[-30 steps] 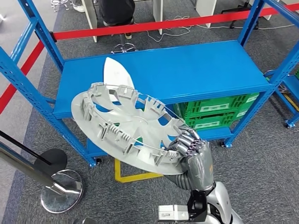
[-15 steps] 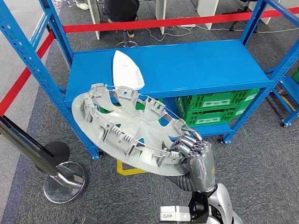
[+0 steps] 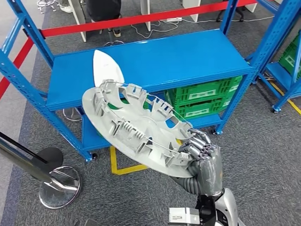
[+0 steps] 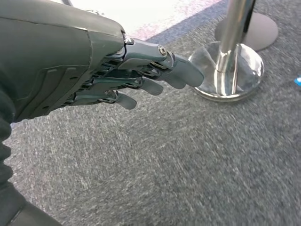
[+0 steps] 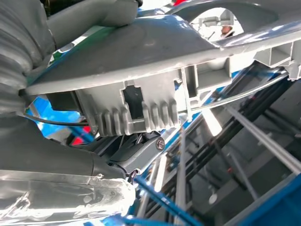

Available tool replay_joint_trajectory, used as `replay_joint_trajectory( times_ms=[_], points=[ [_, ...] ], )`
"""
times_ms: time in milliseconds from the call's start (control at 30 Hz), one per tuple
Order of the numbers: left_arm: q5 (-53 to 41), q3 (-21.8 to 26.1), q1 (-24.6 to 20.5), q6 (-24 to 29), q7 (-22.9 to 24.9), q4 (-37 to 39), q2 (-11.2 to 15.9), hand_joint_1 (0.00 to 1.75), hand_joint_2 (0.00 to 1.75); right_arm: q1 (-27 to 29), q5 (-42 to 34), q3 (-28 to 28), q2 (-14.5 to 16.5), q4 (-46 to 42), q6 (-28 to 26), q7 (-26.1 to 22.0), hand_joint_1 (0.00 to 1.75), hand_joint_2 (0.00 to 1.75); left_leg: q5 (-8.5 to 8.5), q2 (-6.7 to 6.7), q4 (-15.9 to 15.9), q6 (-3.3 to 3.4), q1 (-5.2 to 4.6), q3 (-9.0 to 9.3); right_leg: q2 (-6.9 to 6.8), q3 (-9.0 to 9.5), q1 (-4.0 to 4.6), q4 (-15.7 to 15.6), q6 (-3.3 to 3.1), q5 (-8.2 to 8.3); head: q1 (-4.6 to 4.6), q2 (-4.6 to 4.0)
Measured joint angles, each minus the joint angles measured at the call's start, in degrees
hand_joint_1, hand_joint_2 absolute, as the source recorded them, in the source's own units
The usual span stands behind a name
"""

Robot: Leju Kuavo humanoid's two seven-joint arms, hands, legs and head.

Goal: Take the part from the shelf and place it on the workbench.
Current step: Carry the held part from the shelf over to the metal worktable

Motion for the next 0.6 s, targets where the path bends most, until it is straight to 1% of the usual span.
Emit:
replay_joint_trajectory(
  times_ms=[33, 67, 100, 133, 167, 200, 233, 267, 300, 333, 367, 400, 433, 467, 500, 533, 567, 600],
  points=[
    [0.04, 0.00, 0.06, 0.02, 0.01, 0.00, -0.01, 0.00, 1.75, 0.53, 0.00, -0.28, -0.01, -0.14, -0.20, 0.00, 1.75, 1.75, -0.30, -0.06, 2.26, 0.07, 0.02, -0.93, 0.47, -0.11, 0.13, 0.06, -0.07, 0.05, 0.00, 0.00],
    [0.08, 0.00, 0.10, 0.04, 0.01, 0.00, -0.01, 0.00, 1.75, 1.05, -0.01, -0.59, -0.01, -0.31, -0.36, 0.00, 1.75, 1.75, 0.60, -0.15, 2.46, 0.27, 0.00, -0.95, 0.98, -0.17, 0.26, 0.15, -0.10, 0.07, 0.01, 0.00],
    [0.12, 0.00, 0.12, 0.06, 0.01, 0.00, -0.01, 0.00, 1.75, 1.53, -0.01, -0.90, -0.01, -0.54, -0.49, 0.00, 1.75, 1.75, 2.49, -0.44, 0.62, 0.61, -0.05, -0.05, 1.57, -0.18, 0.40, 0.25, -0.13, 0.06, 0.02, 0.00],
    [0.15, 0.00, 0.13, 0.08, 0.01, 0.00, -0.01, 0.00, 1.75, 1.92, 0.00, -1.16, 0.00, -0.80, -0.59, 0.00, 1.75, 1.75, 4.89, -1.19, -2.76, 1.08, -0.13, 1.53, 2.16, -0.16, 0.50, 0.34, -0.16, 0.04, 0.03, 0.00],
    [0.15, 0.01, 0.15, 0.09, 0.01, 0.00, 0.06, 0.00, 1.75, 2.23, 0.02, -1.37, 0.01, -1.07, -0.73, -0.01, 1.75, 1.75, 6.73, -2.44, -6.27, 1.67, -0.19, 3.25, 2.71, -0.31, 0.58, 0.42, -0.16, 0.00, 0.07, 0.00],
    [0.16, 0.01, 0.21, 0.13, 0.00, 0.00, 0.10, 0.00, 1.75, 2.48, 0.04, -1.54, 0.01, -1.34, -0.92, -0.02, 1.75, 1.75, 8.00, -3.56, -9.17, 2.10, -0.23, 4.60, 3.30, -0.42, 0.57, 0.49, -0.11, 0.01, 0.07, 0.00],
    [0.16, 0.02, 0.27, 0.16, 0.00, 0.00, 0.14, 0.00, 1.75, 2.70, 0.06, -1.71, 0.02, -1.60, -1.14, -0.03, 1.75, 1.75, 8.54, -4.40, -10.87, 2.38, -0.29, 5.36, 3.85, -0.61, 0.47, 0.52, 0.02, 0.08, 0.03, 0.00],
    [0.17, 0.02, 0.32, 0.20, 0.00, 0.00, 0.18, 0.00, 1.75, 2.93, 0.07, -1.89, 0.02, -1.84, -1.34, -0.03, 1.75, 1.75, 8.52, -4.65, -11.48, 2.52, -0.34, 5.64, 4.39, -0.85, 0.30, 0.51, 0.24, 0.21, -0.03, 0.00],
    [0.21, 0.03, 0.31, 0.25, -0.01, 0.00, 0.15, 0.00, 1.75, 3.25, 0.08, -2.14, 0.02, -2.19, -1.51, -0.03, 1.75, 1.75, 8.63, -4.16, -12.08, 2.52, -0.38, 5.80, 4.94, -0.91, 0.17, 0.43, 0.52, 0.37, -0.11, 0.00],
    [0.26, 0.04, 0.23, 0.29, -0.01, 0.00, 0.14, 0.00, 1.75, 3.62, 0.08, -2.42, 0.02, -2.56, -1.65, -0.03, 1.75, 1.75, 8.44, -3.54, -13.16, 2.62, -0.31, 6.21, 4.87, -1.28, 0.12, 0.54, 0.76, 0.26, -0.15, 0.00],
    [0.31, 0.05, 0.12, 0.33, -0.01, 0.00, 0.10, 0.00, 1.75, 3.97, 0.09, -2.69, 0.02, -2.90, -1.80, -0.02, 1.75, 1.75, 8.32, -2.94, -14.19, 2.73, -0.19, 6.65, 4.17, -1.80, 0.16, 1.01, 1.01, -0.19, -0.05, 0.00],
    [0.35, 0.07, 0.04, 0.37, -0.01, 0.00, 0.03, 0.00, 1.75, 4.21, 0.10, -2.92, 0.02, -3.18, -1.93, -0.05, 1.75, 1.75, 8.21, -2.29, -15.22, 2.83, -0.05, 7.06, 3.06, -2.83, 0.22, 2.69, 1.31, -1.32, 0.15, 0.00],
    [0.35, 0.08, 0.04, 0.40, -0.02, 0.00, -0.05, 0.00, 1.75, 4.40, 0.11, -3.07, 0.02, -3.33, -2.04, -0.08, 1.75, 1.75, 8.06, -1.71, -15.85, 2.89, 0.05, 7.30, 1.74, -4.39, 0.18, 5.57, 1.60, -2.92, 0.35, 0.00],
    [0.35, 0.09, 0.12, 0.40, -0.02, 0.00, -0.14, 0.00, 1.75, 4.58, 0.11, -3.19, 0.02, -3.44, -2.14, -0.11, 1.75, 1.75, 8.09, -1.14, -15.77, 2.90, 0.03, 7.27, 0.83, -6.23, 0.07, 9.34, 2.00, -4.65, 0.52, 0.00],
    [0.36, 0.09, 0.24, 0.40, -0.03, 0.00, -0.21, 0.00, 1.75, 4.84, 0.12, -3.28, 0.02, -3.52, -2.17, -0.15, 1.75, 1.75, 8.06, -0.45, -15.73, 2.90, 0.01, 7.23, 0.42, -8.16, -0.12, 13.32, 2.39, -6.13, 0.60, 0.00],
    [0.39, 0.10, 0.33, 0.40, -0.03, 0.00, -0.24, 0.00, 1.75, 5.20, 0.11, -3.42, 0.02, -3.58, -2.21, -0.16, 1.75, 1.75, 8.01, 0.21, -15.66, 2.86, 0.01, 7.21, 0.27, -9.48, -0.31, 15.95, 2.74, -6.65, 0.59, 0.00],
    [0.43, 0.13, 0.37, 0.40, -0.03, 0.00, -0.26, 0.00, 1.75, 5.59, 0.11, -3.61, 0.02, -3.63, -2.26, -0.15, 1.75, 1.75, 7.95, 0.83, -15.58, 2.77, 0.04, 7.19, 0.15, -9.86, -0.52, 16.59, 3.04, -6.14, 0.58, 0.00],
    [0.49, 0.15, 0.36, 0.40, -0.03, 0.00, -0.29, 0.00, 1.75, 5.93, 0.10, -3.81, 0.03, -3.67, -2.34, -0.14, 1.75, 1.75, 7.84, 1.40, -15.44, 2.61, 0.11, 7.18, -0.12, -9.00, -0.73, 14.79, 3.31, -4.61, 0.60, 0.00]
  ],
)
